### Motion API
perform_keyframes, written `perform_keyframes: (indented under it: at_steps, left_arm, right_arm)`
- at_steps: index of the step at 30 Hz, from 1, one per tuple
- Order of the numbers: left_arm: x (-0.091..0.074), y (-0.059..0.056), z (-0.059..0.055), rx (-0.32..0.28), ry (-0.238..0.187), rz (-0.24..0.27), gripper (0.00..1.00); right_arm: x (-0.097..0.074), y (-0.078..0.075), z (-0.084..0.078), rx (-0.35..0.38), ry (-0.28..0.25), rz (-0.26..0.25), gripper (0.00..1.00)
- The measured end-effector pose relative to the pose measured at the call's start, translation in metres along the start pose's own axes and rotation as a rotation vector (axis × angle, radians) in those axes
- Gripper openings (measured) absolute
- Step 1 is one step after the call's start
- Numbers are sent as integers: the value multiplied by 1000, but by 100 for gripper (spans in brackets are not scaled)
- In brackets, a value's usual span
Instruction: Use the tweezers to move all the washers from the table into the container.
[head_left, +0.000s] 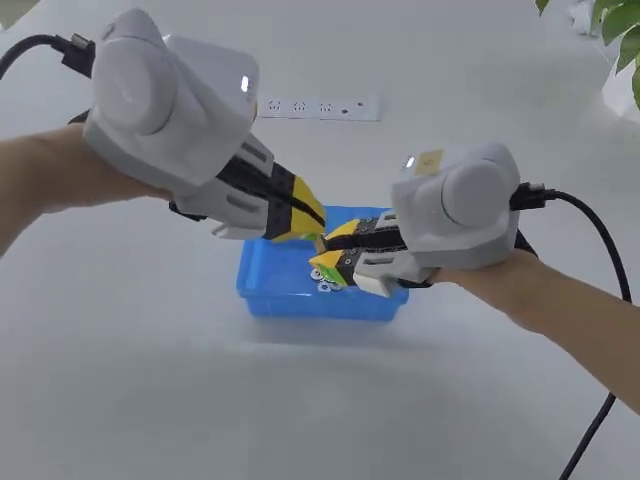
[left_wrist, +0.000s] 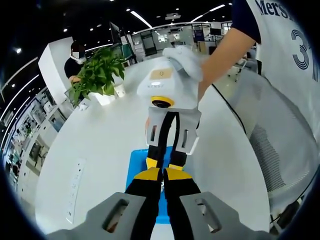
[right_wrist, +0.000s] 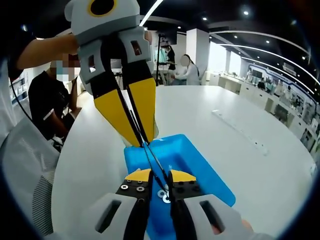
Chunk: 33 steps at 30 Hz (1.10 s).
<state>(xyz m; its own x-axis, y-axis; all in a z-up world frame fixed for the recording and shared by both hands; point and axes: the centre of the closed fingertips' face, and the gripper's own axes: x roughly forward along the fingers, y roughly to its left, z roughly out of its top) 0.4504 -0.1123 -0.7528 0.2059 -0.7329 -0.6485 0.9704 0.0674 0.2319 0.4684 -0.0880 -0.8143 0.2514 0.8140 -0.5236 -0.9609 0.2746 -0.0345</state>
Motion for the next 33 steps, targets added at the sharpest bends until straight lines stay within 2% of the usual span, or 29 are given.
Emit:
perform_keyframes:
  at_steps: [4, 7, 18, 28, 33]
  left_arm:
    - [-9, -2, 6, 9, -7, 20, 5]
    - [-15, -7, 8, 14, -4, 30, 5]
    - [-33, -32, 23, 28, -49, 71, 5]
    - [-35, -66, 21, 6, -102, 71, 5]
    - [-29, -85, 14, 7, -90, 47, 5]
  right_arm:
    - [-10, 2, 7, -6, -14, -8, 13]
    - [-19, 8, 10, -37, -10, -12, 13]
    - [-45, 34, 21, -119, 1, -30, 12]
    - [-55, 68, 9, -194, 65, -16, 10]
    - [-57, 85, -3, -220, 111, 13, 10]
